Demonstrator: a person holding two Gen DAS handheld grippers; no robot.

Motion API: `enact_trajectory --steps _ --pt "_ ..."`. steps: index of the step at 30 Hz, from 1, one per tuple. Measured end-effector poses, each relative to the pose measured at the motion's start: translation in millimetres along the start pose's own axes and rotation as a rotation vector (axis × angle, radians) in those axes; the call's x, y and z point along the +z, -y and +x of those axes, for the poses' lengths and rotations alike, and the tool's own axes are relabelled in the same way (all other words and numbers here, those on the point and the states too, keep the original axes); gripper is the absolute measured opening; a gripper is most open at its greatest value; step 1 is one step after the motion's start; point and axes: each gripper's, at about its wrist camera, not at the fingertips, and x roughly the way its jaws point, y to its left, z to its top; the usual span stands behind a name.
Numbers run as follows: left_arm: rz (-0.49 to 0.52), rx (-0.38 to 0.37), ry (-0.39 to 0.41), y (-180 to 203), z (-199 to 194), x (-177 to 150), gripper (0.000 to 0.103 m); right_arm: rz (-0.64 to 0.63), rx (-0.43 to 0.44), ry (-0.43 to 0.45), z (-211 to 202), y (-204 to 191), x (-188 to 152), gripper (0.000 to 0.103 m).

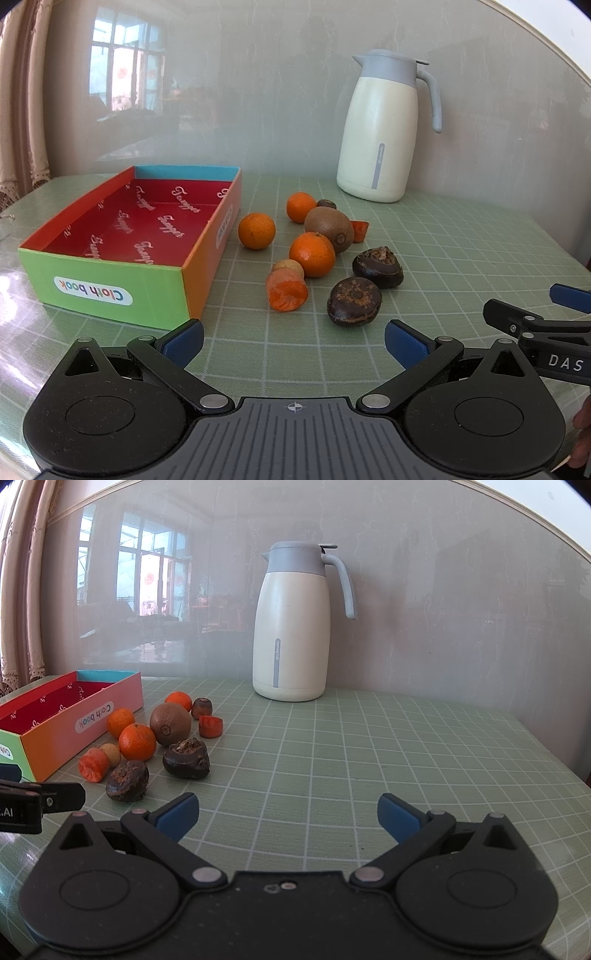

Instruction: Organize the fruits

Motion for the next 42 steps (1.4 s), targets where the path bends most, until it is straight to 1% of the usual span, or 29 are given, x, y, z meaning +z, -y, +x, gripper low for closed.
enact_trajectory --steps 4,9,11,15,19,20,21,22,23,25,27,32,33,34,35,36,42 --pt "-0.052 -0.036 0.011 -5.8 -2.0 1.2 0.103 0.005 -0.003 0.002 -0.1 2.2 0.0 0.103" --pt "-0.065 -0.008 0.034 -6.5 -5.4 2.0 0.103 0.009 -0.005 0.002 0.6 3.2 -0.1 0.103" --pt "-0.067 -0.029 0.031 -6.4 -3.7 2.7 0.103 0.011 -0.007 0.004 0.3 4.1 0.4 0.103" --pt "-0.036 -0.041 0.024 1.5 3.1 4.5 0.103 0.028 -0.024 0.008 -0.4 10.0 1.4 0.103" --pt "-0.005 -0.051 0.015 14.6 11.3 5.2 0.103 0.070 -0.073 0.008 0.2 23.5 3.4 0.103" --pt "0.014 -0.050 0.016 19.3 13.7 6.0 0.100 0.074 -0.084 0.006 0.6 26.6 4.1 0.103" --pt "0.032 -0.046 0.019 24.2 15.4 6.7 0.093 0.077 -0.093 0.004 1.3 29.7 5.1 0.103" --pt "0.055 -0.044 0.012 29.8 18.7 7.7 0.075 0.083 -0.104 0.006 1.4 33.0 6.2 0.103" --pt "0.067 -0.053 -0.001 33.7 22.6 8.2 0.070 0.091 -0.112 0.008 1.9 35.9 7.2 0.103" --pt "0.067 -0.059 -0.022 40.6 30.7 7.8 0.070 0.107 -0.122 0.013 1.7 39.7 7.8 0.103" --pt "0.068 -0.057 -0.028 47.0 36.6 8.5 0.070 0.113 -0.121 0.017 1.5 41.3 7.3 0.103" --pt "0.070 -0.026 -0.053 58.8 54.8 12.7 0.070 0.106 -0.116 0.016 3.2 43.5 7.1 0.103" --pt "0.074 -0.016 -0.054 60.5 57.0 13.5 0.068 0.112 -0.119 0.016 3.2 45.5 7.0 0.103" --pt "0.078 -0.016 -0.053 61.4 57.8 13.8 0.059 0.119 -0.123 0.015 3.5 47.7 7.0 0.103" --pt "0.092 -0.001 -0.051 63.7 58.9 14.0 0.045 0.125 -0.126 0.014 3.8 49.9 7.2 0.103" --pt "0.111 0.015 -0.045 65.9 58.7 13.5 0.042 0.133 -0.129 0.012 4.3 51.5 7.2 0.103" --pt "0.104 -0.006 -0.026 64.8 52.5 13.2 0.042 0.140 -0.129 0.011 5.2 52.3 6.9 0.103"
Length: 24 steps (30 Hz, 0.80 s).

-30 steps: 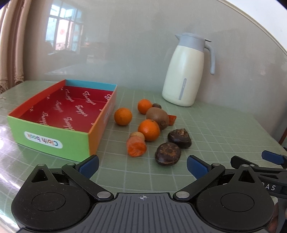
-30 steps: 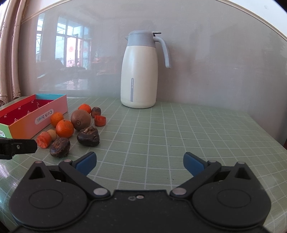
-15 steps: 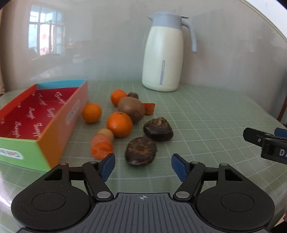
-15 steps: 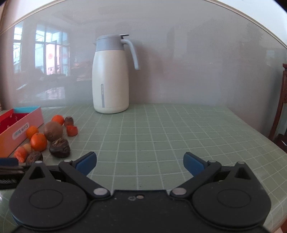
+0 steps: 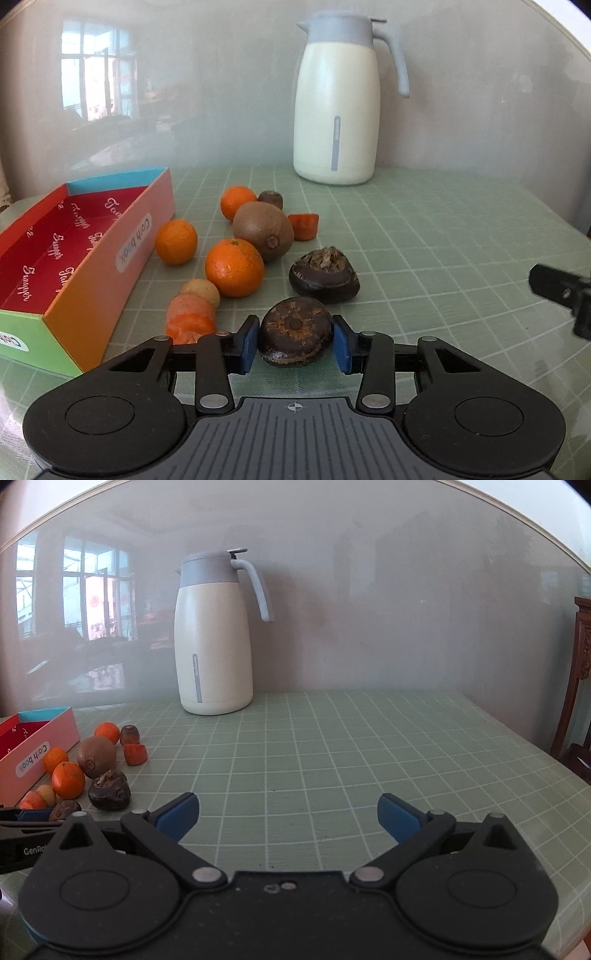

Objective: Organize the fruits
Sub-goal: 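Grasp the dark brown water chestnut with the left gripper, then carry the water chestnut into the red box and open the left gripper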

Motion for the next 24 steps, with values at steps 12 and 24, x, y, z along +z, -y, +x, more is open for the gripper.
enact_trajectory --steps 12,24 --pt "-0.014 0.128 0.195 -53.6 -51.2 20.3 0.042 -0.038 0.036 0.000 1.3 -26.4 0.5 0.103" --pt "-0.102 0.222 0.126 -136.8 -36.6 22.2 0.042 -0.093 0.094 -0.005 4.7 -65.3 -0.2 0.103"
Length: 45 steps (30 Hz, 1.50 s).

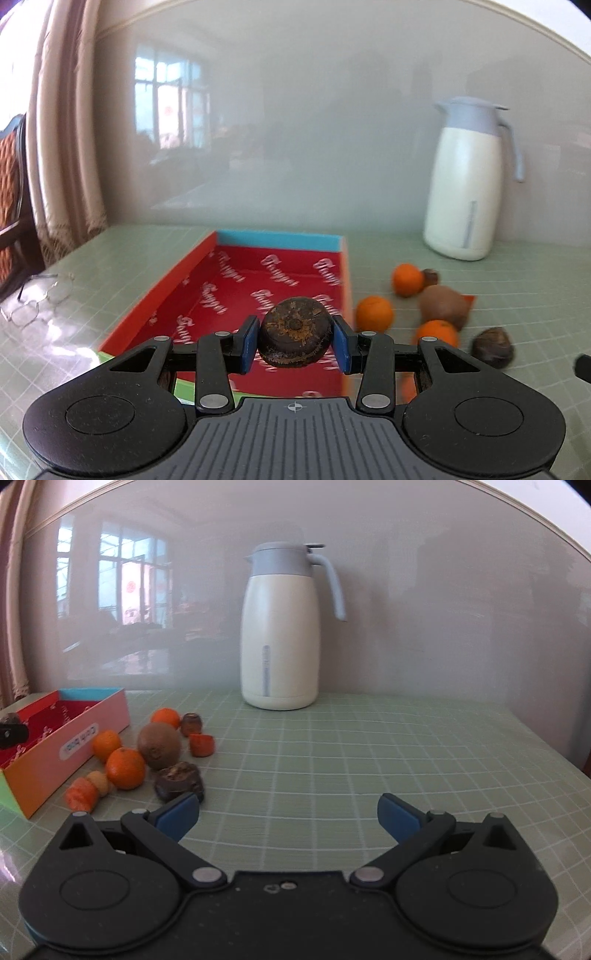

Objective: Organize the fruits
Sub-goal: 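Carry the water chestnut into the red box and open the left gripper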

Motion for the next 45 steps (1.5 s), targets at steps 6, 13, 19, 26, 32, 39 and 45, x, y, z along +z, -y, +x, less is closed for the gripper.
enact_trajectory --steps 6,13,19,26,32,39,45 --pt "-0.052 0.025 -0.046 -14.7 21.4 -3.4 0.042 -0.003 0.004 -0.004 0.9 -2.3 -0.6 0.103" --pt "-0.019 0.045 0.062 -3.7 -6.9 -8.2 0.103 -0.026 0.009 0.000 -1.6 -3.9 -1.8 0.103" --pt "0.014 0.064 0.077 -4.6 -22.3 -13.9 0.103 0.009 0.075 0.065 -14.3 3.9 3.1 0.103" --pt "-0.018 0.141 0.115 -11.4 -28.1 -12.2 0.103 0.031 0.106 0.053 -13.3 4.7 3.5 0.103" --pt "-0.020 0.079 0.094 -12.5 -28.8 -12.1 0.103 0.015 0.150 -0.012 -6.0 -7.8 3.8 0.103" --pt "-0.083 0.026 0.079 -23.8 -29.3 -11.0 0.103 -0.094 0.143 -0.022 0.7 -30.4 12.6 0.103" --pt "-0.035 0.109 0.083 -28.1 -27.0 -15.6 0.103 -0.157 0.152 -0.030 22.3 -54.6 29.0 0.099"
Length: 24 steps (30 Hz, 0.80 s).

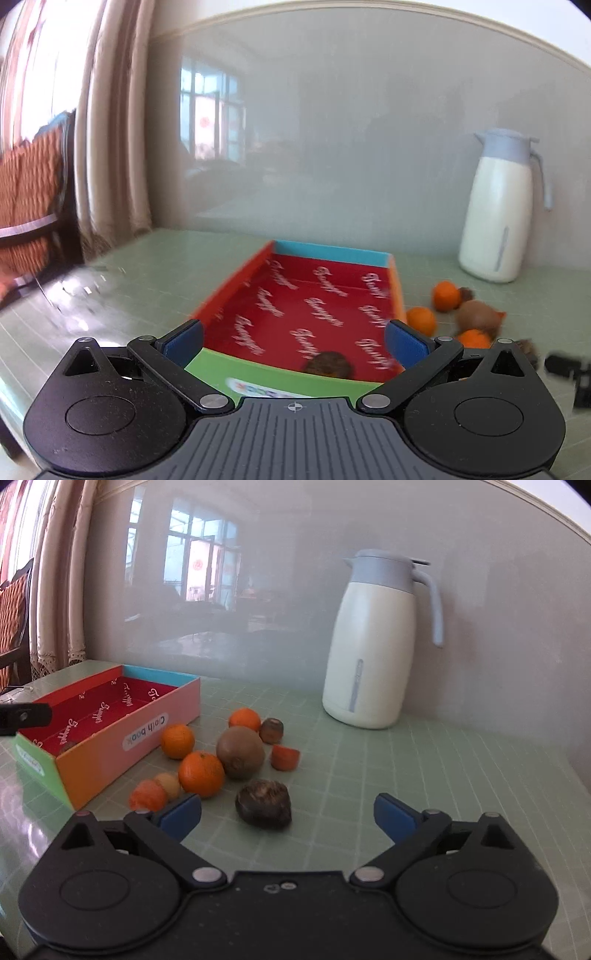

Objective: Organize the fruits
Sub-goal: 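Carry the water chestnut into the red box and open the left gripper, then grasp the second water chestnut with the right gripper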

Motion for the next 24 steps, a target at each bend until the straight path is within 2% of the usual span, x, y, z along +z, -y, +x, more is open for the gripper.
enact_trajectory --steps 1,3,4,5,12,17,19,21,24 --pt "0.006 0.014 0.001 -0.7 0.8 -0.5 0.103 0.002 -0.004 -0.011 6.3 -1.7 3.2 0.098" --pt "-0.017 0.001 -0.010 -5.3 3.1 -0.4 0.103 0.004 0.005 -0.051 21.3 -3.5 5.3 0.089" --pt "-0.028 0.001 -0.014 -7.8 4.2 0.1 0.103 0.014 0.019 -0.065 26.3 -3.5 4.3 0.079" --pt "-0.035 0.007 -0.017 -9.7 5.3 0.2 0.103 0.023 0.025 -0.076 30.8 -3.2 1.9 0.075" --pt "-0.040 0.026 -0.034 -16.3 13.0 -0.1 0.103 0.019 0.014 -0.098 42.2 -6.6 -7.4 0.075" --pt "-0.028 0.018 -0.041 -13.5 14.2 -0.6 0.103 0.034 0.021 -0.132 50.7 -4.9 -5.8 0.055" --pt "-0.030 0.020 -0.040 -14.0 14.2 -0.4 0.103 0.031 0.024 -0.139 53.2 -5.8 -5.5 0.053" --pt "-0.035 0.021 -0.042 -15.2 14.4 -0.5 0.103 0.027 0.029 -0.148 56.0 -7.4 -6.0 0.043" --pt "-0.037 0.021 -0.046 -16.5 14.3 -0.8 0.103 0.035 0.028 -0.145 57.1 -6.8 -5.7 0.043"
